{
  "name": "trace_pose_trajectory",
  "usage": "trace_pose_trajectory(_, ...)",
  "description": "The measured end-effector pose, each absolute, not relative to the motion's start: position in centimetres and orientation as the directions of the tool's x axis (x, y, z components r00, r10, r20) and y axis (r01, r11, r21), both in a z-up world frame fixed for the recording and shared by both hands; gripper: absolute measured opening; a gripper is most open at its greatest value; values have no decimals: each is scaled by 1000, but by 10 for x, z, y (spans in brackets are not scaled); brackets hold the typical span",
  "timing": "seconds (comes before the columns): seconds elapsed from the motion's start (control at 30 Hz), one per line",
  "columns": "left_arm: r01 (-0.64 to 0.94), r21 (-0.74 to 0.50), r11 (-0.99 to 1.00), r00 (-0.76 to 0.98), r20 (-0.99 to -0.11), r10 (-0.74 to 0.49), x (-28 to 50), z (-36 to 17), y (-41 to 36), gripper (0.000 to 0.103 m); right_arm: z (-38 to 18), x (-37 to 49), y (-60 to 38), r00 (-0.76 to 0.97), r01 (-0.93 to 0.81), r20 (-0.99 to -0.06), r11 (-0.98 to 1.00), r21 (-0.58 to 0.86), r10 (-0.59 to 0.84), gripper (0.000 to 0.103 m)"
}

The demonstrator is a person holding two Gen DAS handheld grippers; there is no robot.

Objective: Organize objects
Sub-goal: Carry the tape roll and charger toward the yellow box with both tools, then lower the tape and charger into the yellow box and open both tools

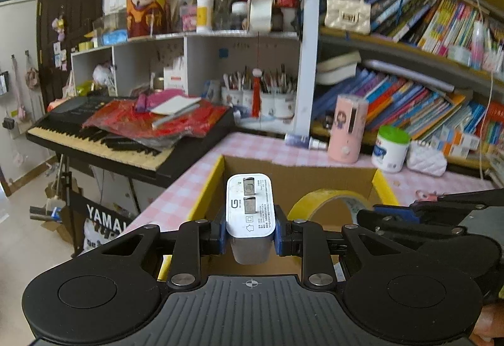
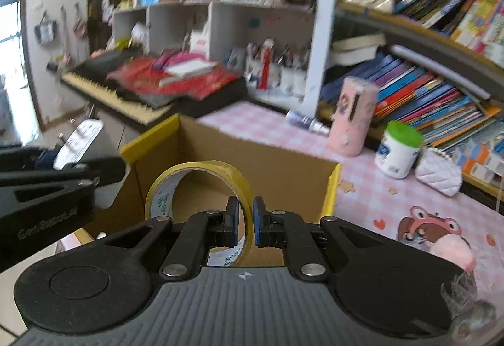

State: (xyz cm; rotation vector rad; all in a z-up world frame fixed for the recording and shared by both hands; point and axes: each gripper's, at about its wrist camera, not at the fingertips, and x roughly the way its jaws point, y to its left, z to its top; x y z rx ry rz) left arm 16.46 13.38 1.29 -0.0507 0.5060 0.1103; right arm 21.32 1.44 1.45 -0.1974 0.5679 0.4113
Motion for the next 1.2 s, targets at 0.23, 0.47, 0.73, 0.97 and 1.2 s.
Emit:
trace_pose_trajectory(0.23, -130, -7, 992, 819, -565, 103, 190, -6, 131, 25, -8, 238, 24, 687, -518, -640, 850, -98, 345, 9)
trace_pose_trajectory(0.47, -179, -52, 982, 752, -652, 103, 203, -26, 137, 25, -26, 249, 33, 613, -592, -708, 797, -119, 350, 9)
trace_pose_trajectory(0.73, -173, -35, 984, 726, -680, 103, 208, -32, 134, 25, -32, 256, 37, 578, -616, -740, 779, -118, 345, 10)
trace_pose_trajectory(0.97, -160, -38, 986, 733, -674, 93, 209, -29, 132, 26, -31, 257, 36, 572, -617, -742, 779, -110, 348, 10)
trace_pose_trajectory(1.2, -137, -28, 990, 776, -625, 90, 196, -15, 127, 33, -23, 247, 28, 627, -571, -700, 813, -115, 342, 32)
